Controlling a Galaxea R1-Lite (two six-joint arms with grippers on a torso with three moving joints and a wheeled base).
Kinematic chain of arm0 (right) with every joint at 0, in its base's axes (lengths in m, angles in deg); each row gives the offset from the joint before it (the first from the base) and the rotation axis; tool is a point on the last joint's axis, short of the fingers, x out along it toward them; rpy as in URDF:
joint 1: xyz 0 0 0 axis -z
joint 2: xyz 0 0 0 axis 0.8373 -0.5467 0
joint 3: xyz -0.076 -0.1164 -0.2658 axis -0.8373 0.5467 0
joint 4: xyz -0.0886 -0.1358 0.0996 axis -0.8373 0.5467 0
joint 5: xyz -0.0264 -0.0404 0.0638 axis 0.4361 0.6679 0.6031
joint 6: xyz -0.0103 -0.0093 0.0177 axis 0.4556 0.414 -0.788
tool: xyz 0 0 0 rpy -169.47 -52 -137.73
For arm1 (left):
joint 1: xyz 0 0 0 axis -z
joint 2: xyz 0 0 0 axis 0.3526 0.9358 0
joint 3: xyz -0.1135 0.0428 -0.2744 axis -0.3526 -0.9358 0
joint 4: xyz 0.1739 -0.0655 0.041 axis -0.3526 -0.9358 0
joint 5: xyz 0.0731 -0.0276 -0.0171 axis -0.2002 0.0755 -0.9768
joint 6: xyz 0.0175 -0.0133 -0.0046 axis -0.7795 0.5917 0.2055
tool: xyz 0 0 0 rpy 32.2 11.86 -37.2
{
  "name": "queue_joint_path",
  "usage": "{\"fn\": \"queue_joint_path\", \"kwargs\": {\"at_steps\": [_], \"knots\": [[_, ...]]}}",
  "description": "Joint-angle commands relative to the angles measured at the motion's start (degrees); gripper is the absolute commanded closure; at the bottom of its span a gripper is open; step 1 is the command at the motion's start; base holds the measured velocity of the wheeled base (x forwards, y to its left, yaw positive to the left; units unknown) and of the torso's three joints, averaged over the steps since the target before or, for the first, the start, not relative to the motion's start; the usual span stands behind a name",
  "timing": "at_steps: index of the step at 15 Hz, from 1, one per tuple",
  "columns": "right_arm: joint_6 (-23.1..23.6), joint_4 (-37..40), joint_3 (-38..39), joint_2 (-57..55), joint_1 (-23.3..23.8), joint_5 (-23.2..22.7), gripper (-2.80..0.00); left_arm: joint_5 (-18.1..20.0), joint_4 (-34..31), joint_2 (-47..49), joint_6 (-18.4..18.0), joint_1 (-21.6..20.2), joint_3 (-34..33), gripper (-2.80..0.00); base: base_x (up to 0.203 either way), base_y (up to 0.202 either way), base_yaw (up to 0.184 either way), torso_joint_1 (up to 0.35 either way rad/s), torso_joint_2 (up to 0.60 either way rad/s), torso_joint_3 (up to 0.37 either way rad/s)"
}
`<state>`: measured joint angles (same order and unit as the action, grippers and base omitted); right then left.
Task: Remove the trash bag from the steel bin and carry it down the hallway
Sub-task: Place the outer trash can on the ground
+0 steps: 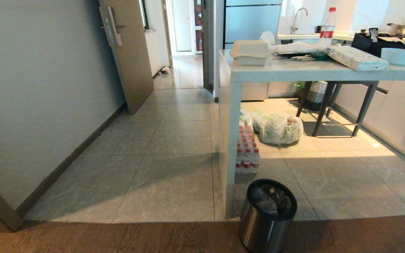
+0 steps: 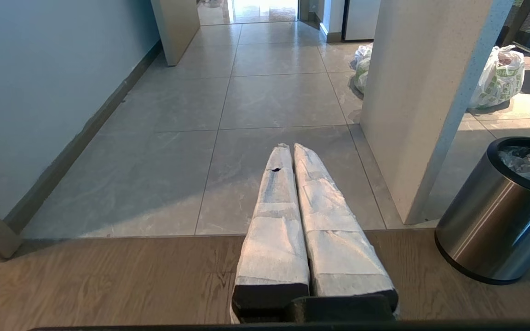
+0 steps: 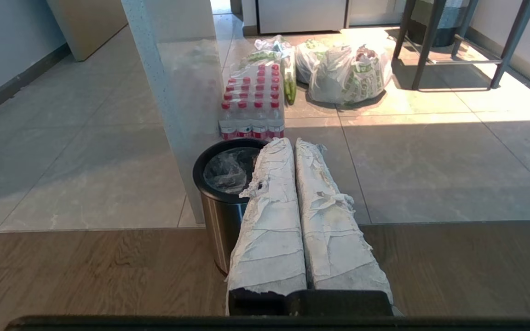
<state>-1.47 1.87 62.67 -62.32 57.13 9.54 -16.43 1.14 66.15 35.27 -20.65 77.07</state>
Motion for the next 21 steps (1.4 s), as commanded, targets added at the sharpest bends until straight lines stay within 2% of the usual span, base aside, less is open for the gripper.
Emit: {"fn": "queue_joint_path", "kwargs": {"at_steps": [1, 5, 21], "knots": [[-0.04, 0.07, 0.18, 0.01, 0.0, -0.01, 0.0, -0.02, -0.06, 0.0, 0.08, 0.0, 0.0, 0.0, 0.0, 0.0, 0.0, 0.0, 0.0, 0.0], [-0.04, 0.07, 0.18, 0.01, 0.0, -0.01, 0.0, -0.02, -0.06, 0.0, 0.08, 0.0, 0.0, 0.0, 0.0, 0.0, 0.0, 0.001, 0.0, -0.062], [0.31, -0.11, 0.18, -0.07, 0.0, -0.18, 0.0, -0.02, -0.06, 0.0, 0.43, 0.0, 0.0, 0.0, 0.0, 0.0, 0.0, 0.002, 0.0, -0.194]]}}
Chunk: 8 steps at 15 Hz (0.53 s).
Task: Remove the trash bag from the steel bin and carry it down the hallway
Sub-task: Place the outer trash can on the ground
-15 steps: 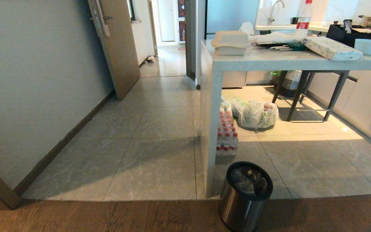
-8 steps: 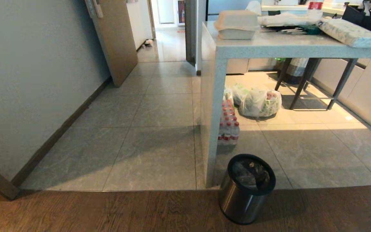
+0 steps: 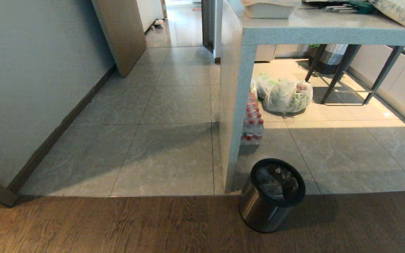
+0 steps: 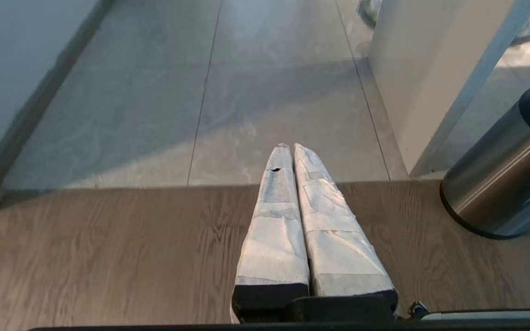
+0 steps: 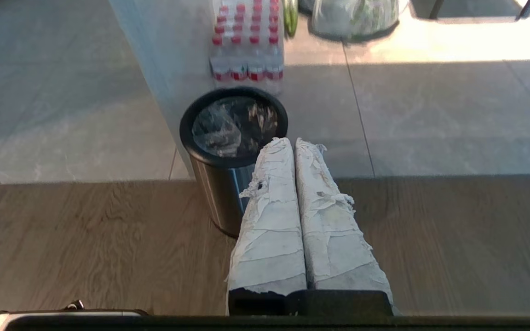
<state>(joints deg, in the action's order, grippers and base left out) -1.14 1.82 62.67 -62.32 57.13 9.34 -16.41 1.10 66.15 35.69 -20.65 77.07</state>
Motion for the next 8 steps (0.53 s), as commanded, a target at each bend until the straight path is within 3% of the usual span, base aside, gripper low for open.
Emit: {"fn": "queue_joint_path", "kwargs": {"at_steps": [1, 8], "knots": [[-0.01, 0.03, 0.18, -0.07, 0.0, -0.06, 0.0, -0.04, -0.02, -0.09, -0.08, 0.0, 0.0, 0.0, 0.0, 0.0, 0.0, -0.002, 0.01, -0.198], [-0.01, -0.01, 0.18, 0.0, 0.0, 0.04, 0.0, -0.04, -0.01, -0.09, -0.34, 0.0, 0.0, 0.0, 0.0, 0.0, 0.0, 0.003, 0.0, -0.197]]}}
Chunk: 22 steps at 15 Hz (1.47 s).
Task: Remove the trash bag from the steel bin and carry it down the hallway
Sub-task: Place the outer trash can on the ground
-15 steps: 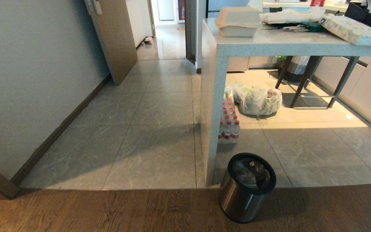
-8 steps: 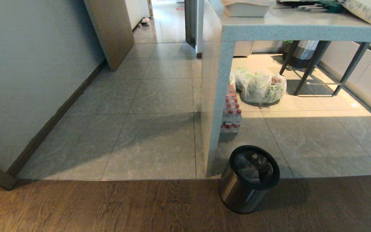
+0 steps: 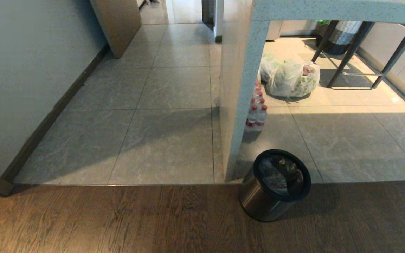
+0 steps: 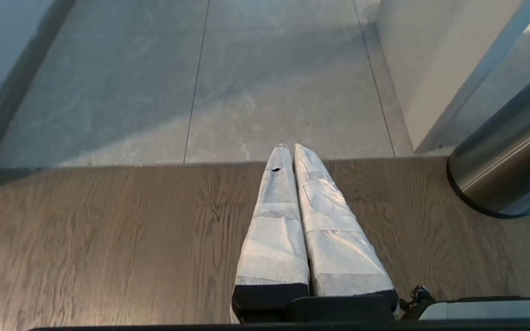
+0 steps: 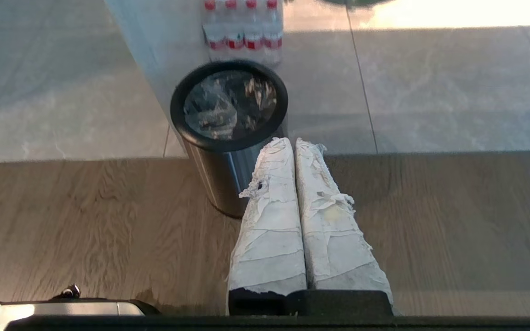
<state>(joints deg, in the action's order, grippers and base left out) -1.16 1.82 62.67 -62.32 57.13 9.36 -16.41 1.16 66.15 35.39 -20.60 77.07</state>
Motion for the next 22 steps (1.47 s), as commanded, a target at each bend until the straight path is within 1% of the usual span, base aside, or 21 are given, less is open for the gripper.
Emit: {"fn": "queue_joint_path", "kwargs": {"at_steps": [1, 13, 14, 15, 16, 18, 20, 22], "knots": [[-0.08, -0.05, 0.18, 0.01, 0.0, 0.09, 0.0, -0.04, -0.07, -0.09, -0.02, -0.05, 0.0, 0.0, 0.0, 0.0, 0.0, 0.005, 0.0, -0.198], [-0.43, 0.12, 0.09, -0.05, 0.0, 0.18, 0.0, -0.04, -0.08, 0.0, 0.22, -0.05, 0.0, 0.0, 0.0, 0.0, 0.0, 0.003, 0.0, -0.193], [-0.33, 0.31, -0.33, -0.01, 0.0, 0.2, 0.0, -0.04, -0.08, 0.0, 0.22, -0.05, 0.0, 0.0, 0.0, 0.0, 0.0, 0.002, 0.01, -0.103], [-0.36, 1.14, -2.62, -0.72, 0.0, 0.15, 0.0, -0.04, -0.08, 0.0, 0.22, -0.05, 0.0, 0.0, 0.0, 0.0, 0.0, 0.002, 0.0, -0.056], [-0.39, 2.97, -6.35, -2.84, -0.01, 0.02, 0.0, -0.04, -0.08, -0.09, 0.22, -0.05, 0.0, 0.0, 0.0, 0.0, 0.0, 0.002, 0.0, -0.027], [-1.11, 7.45, -18.03, -12.43, -0.01, -1.01, 0.0, -0.04, -0.08, -0.02, 0.22, -0.05, 0.0, 0.0, 0.0, 0.0, 0.0, 0.0, 0.0, 0.0], [-2.18, 13.21, -31.96, -29.06, -0.14, -2.24, 0.0, -0.04, -0.08, 0.0, 0.22, -0.05, 0.0, 0.0, 0.0, 0.0, 0.0, 0.0, 0.0, 0.0], [-3.01, 19.17, -48.47, -49.87, -1.86, -3.76, 0.0, -0.04, -0.08, -0.03, 0.22, -0.05, 0.0, 0.0, 0.0, 0.0, 0.0, 0.0, 0.0, 0.0]]}}
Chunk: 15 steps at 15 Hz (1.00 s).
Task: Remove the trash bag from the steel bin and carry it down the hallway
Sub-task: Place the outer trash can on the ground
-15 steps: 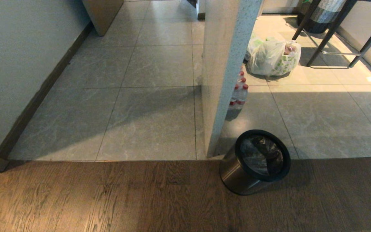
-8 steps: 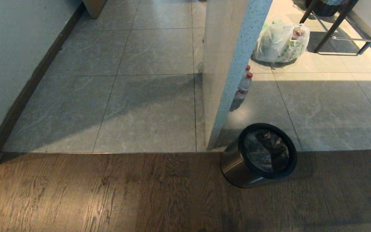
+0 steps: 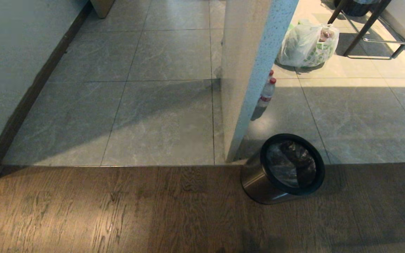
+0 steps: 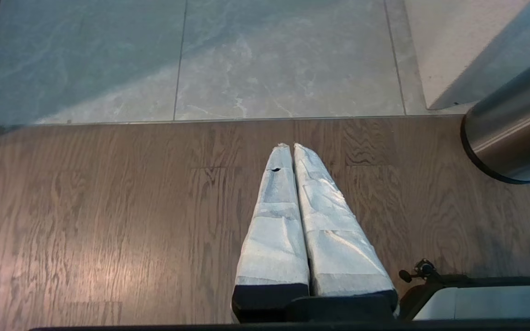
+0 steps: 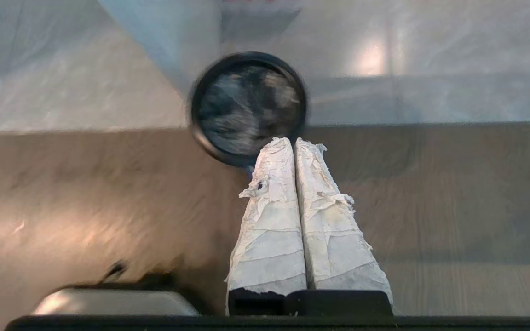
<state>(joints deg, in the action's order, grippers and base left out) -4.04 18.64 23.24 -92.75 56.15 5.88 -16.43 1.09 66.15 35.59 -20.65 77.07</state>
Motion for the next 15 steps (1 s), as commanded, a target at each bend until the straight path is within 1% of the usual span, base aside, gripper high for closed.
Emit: {"fn": "queue_joint_path", "kwargs": {"at_steps": [1, 2, 3, 5, 6, 8, 9, 11, 12, 14, 15], "knots": [[-0.74, 4.67, -16.48, -28.93, -2.31, -0.87, 0.0, -0.02, -0.01, -0.02, 0.02, 0.0, 0.0, 0.0, 0.0, 0.0, 0.0, 0.0, 0.0, 0.0], [-1.47, 6.67, -23.12, -38.51, -4.1, -1.46, 0.0, -0.02, -0.01, 0.0, 0.02, 0.0, 0.0, 0.0, 0.0, 0.0, 0.0, 0.0, 0.0, 0.0], [-2.11, 8.07, -28.2, -47.42, -6.39, -2.06, 0.0, -0.02, -0.01, -0.09, 0.02, 0.0, 0.0, 0.0, 0.0, 0.0, 0.0, 0.0, 0.0, 0.0], [-3.22, 9.16, -34.78, -61.76, -11.56, -3.97, 0.0, -0.02, -0.01, 0.0, 0.02, 0.0, 0.0, 0.0, 0.0, 0.0, 0.0, 0.0, 0.0, 0.0], [-3.84, 9.12, -37.16, -67.41, -13.83, -5.55, -2.8, -0.02, -0.01, 0.0, 0.02, 0.0, 0.0, 0.0, 0.0, 0.0, 0.0, 0.0, 0.0, 0.0], [-4.58, 8.11, -40.09, -76.51, -17.01, -9.05, -2.8, -0.02, -0.01, 0.0, 0.02, 0.0, 0.0, 0.0, 0.0, 0.0, 0.0, 0.0, 0.0, 0.0], [-4.59, 6.36, -41.06, -80.49, -18.16, -10.14, -2.8, -0.02, -0.01, 0.0, 0.02, 0.0, 0.0, 0.0, 0.0, 0.0, 0.0, 0.0, 0.0, 0.0], [-4.25, 0.34, -41.71, -86.61, -19.38, -10.9, -2.8, -0.02, -0.01, 0.0, 0.02, 0.0, 0.0, 0.0, 0.0, 0.0, 0.0, 0.0, 0.0, 0.0], [-4.07, -2.05, -41.92, -88.64, -19.64, -11.33, -2.8, -0.02, -0.01, -0.01, 0.02, 0.0, 0.0, 0.0, 0.0, 0.0, 0.0, 0.0, 0.0, 0.0], [-3.97, -2.67, -40.94, -87.81, -19.59, -11.84, -2.8, -0.02, -0.01, -0.07, 0.02, 0.0, 0.0, 0.0, 0.0, 0.0, 0.0, 0.0, 0.0, 0.0], [-3.76, -3.04, -38.99, -86.95, -19.51, -11.85, -2.8, -0.02, -0.01, -0.05, 0.02, 0.0, 0.0, 0.0, 0.0, 0.0, 0.0, 0.0, 0.0, 0.0]]}}
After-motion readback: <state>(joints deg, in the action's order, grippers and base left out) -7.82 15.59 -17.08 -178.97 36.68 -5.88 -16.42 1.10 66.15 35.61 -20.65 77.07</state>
